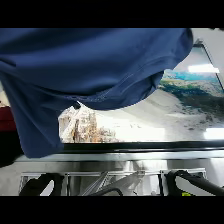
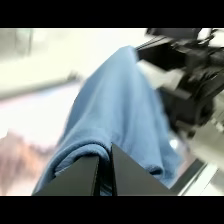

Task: Fold the shirts.

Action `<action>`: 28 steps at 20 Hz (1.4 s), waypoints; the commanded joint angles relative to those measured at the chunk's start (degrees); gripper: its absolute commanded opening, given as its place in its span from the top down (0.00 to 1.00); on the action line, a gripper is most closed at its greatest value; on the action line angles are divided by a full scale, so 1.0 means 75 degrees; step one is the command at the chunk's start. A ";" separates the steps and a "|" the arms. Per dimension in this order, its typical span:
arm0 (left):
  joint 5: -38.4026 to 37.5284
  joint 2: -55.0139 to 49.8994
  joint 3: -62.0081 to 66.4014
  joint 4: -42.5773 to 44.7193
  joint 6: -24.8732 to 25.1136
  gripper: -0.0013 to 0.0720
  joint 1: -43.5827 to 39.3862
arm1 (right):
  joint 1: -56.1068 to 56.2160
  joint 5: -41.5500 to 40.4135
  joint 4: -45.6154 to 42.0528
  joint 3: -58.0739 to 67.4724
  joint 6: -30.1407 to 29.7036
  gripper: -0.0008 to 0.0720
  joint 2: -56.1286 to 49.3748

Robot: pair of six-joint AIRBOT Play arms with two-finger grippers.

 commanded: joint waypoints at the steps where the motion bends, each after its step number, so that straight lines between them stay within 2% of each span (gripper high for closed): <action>1: -0.0274 -0.0460 -0.1725 0.0297 -0.0020 0.96 -0.0015 | 0.0052 0.0758 -0.0015 -0.1469 0.0157 0.96 -0.0478; 4: -0.0085 -0.1641 -0.3751 0.0315 0.0764 0.96 -0.0420 | 0.0446 0.0627 -0.0012 -0.3713 -0.0551 0.96 -0.0979; 7: 0.1265 -0.3209 -0.5505 0.0318 0.1798 0.96 -0.1029 | 0.0851 -0.0096 -0.0017 -0.5846 -0.1338 0.96 -0.1612; 10: 0.2203 -0.4925 -0.6067 0.0321 0.2276 0.96 -0.1107 | 0.0912 -0.0924 -0.0067 -0.7082 -0.1647 0.96 -0.2436; 12: 0.1955 -0.5759 -0.5677 0.0291 0.2291 0.93 -0.0796 | 0.0880 -0.1125 -0.0248 -0.7125 -0.1679 0.96 -0.2952; 13: 0.1652 -0.6000 -0.5353 0.0291 0.2282 0.50 -0.0595 | 0.0807 -0.1244 -0.0230 -0.7105 -0.1851 0.96 -0.3054; 14: 0.1288 -0.6164 -0.4960 0.0291 0.2168 0.12 -0.0350 | 0.0694 -0.1378 -0.0239 -0.7044 -0.1918 0.96 -0.3060; 15: 0.0947 -0.6234 -0.4570 0.0297 0.2087 0.11 -0.0067 | 0.0484 -0.1384 -0.0242 -0.6863 -0.1958 0.95 -0.3037; 16: 0.0580 -0.6222 -0.4164 0.0321 0.2052 0.11 0.0248 | 0.0207 -0.1323 -0.0242 -0.6656 -0.1953 0.81 -0.2961; 17: 0.0251 -0.6137 -0.3847 0.0329 0.1897 0.11 0.0597 | -0.0149 -0.1271 -0.0242 -0.6423 -0.1918 0.53 -0.2815; 18: -0.0137 -0.6009 -0.3617 0.0344 0.1751 0.11 0.1035 | -0.0504 -0.1271 -0.0242 -0.6239 -0.1888 0.45 -0.2637; 20: -0.0685 -0.5566 -0.3710 0.0670 0.1454 0.11 0.1778 | -0.1236 -0.1218 -0.0262 -0.6140 -0.1620 0.45 -0.2151; 22: -0.0746 -0.4902 -0.4485 0.1396 0.1352 0.11 0.2343 | -0.1606 -0.0632 -0.0565 -0.6254 -0.1332 0.45 -0.1740; 24: -0.0548 -0.4246 -0.5697 0.1722 0.1332 0.11 0.2687 | -0.1518 -0.0338 -0.0621 -0.6878 -0.1326 0.45 -0.1355; 26: 0.0102 -0.3751 -0.6994 0.1649 0.1349 0.11 0.2806 | -0.1148 -0.0364 -0.0621 -0.7726 -0.1445 0.44 -0.1160; 27: 0.0519 -0.3605 -0.7536 0.1626 0.1361 0.11 0.2734 | -0.0883 -0.0516 -0.0624 -0.8131 -0.1443 0.31 -0.1183; 28: 0.0938 -0.3532 -0.8000 0.1609 0.1361 0.11 0.2559 | -0.0586 -0.0793 -0.0621 -0.8478 -0.1445 0.13 -0.1253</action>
